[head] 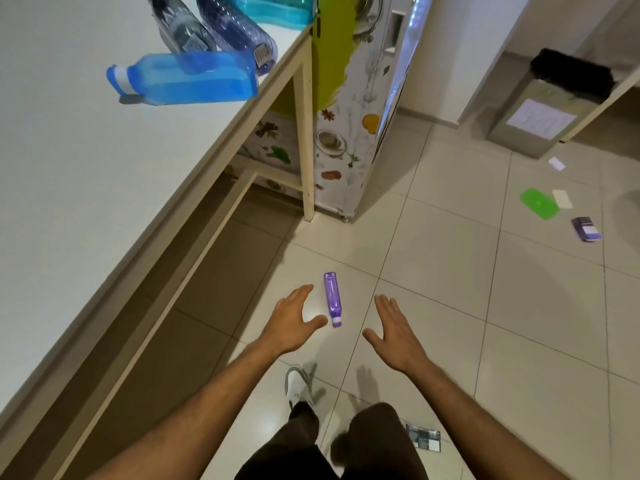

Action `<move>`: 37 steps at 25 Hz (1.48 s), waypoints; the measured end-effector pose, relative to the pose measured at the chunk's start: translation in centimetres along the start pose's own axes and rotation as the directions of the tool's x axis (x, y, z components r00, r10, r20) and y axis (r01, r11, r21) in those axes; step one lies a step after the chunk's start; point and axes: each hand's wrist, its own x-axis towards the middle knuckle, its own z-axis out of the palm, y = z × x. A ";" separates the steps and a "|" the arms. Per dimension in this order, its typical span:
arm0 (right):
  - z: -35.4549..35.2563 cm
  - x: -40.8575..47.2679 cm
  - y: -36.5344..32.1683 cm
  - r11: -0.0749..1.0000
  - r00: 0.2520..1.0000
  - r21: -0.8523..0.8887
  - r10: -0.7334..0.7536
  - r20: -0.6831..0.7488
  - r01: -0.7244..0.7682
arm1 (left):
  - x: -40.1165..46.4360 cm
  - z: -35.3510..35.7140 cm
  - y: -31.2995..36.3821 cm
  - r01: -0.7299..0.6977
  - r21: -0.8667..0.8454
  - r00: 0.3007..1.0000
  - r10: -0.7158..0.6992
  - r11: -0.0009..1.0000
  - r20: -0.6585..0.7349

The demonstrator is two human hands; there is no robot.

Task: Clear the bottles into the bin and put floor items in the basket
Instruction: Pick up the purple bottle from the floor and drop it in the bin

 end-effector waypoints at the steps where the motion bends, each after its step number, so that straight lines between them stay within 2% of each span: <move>1: -0.1 1.4 0.3 1.000 1.000 -0.001 0.012 0.026 -0.012 | 1.3 -0.2 -0.1 0.019 -0.006 1.000 -0.019 1.000 0.013; 6: -0.7 8.2 2.4 0.997 0.978 -0.050 0.061 0.199 -0.052 | 6.4 0.4 -0.2 0.125 0.016 0.992 -0.125 0.992 0.032; 10: 0.5 14.0 5.1 0.998 0.969 -0.065 0.012 0.248 0.005 | 11.2 2.1 -1.3 0.178 0.022 0.983 -0.179 0.984 0.042; 13: 3.8 19.5 8.9 0.988 0.954 -0.156 0.037 0.297 0.010 | 16.5 5.6 -4.6 0.201 0.103 0.975 -0.209 0.974 0.073; 19: 14.9 30.0 18.2 0.980 0.933 -0.192 0.124 0.339 -0.060 | 30.3 16.5 -14.5 0.284 0.136 0.927 -0.308 0.949 0.213; 25: 31.4 39.7 27.3 0.981 0.911 -0.098 0.192 0.364 -0.168 | 41.0 29.6 -28.0 0.388 0.086 0.872 -0.395 0.918 0.289; 28: 38.7 43.9 30.0 0.964 0.896 0.005 0.246 0.369 -0.266 | 44.4 35.3 -33.7 0.460 -0.034 0.845 -0.425 0.887 0.326; 31: 44.7 48.6 32.1 0.941 0.911 0.113 0.272 0.310 -0.319 | 48.5 40.7 -37.5 0.480 -0.296 0.860 -0.375 0.826 0.346; 34: 48.9 52.3 33.5 0.922 0.931 0.203 0.282 0.233 -0.330 | 51.9 44.9 -39.3 0.454 -0.565 0.890 -0.321 0.689 0.324; 37: 52.0 53.4 34.0 0.886 0.940 0.322 0.285 0.189 -0.333 | 53.5 47.6 -40.4 0.449 -0.689 0.892 -0.333 0.569 0.306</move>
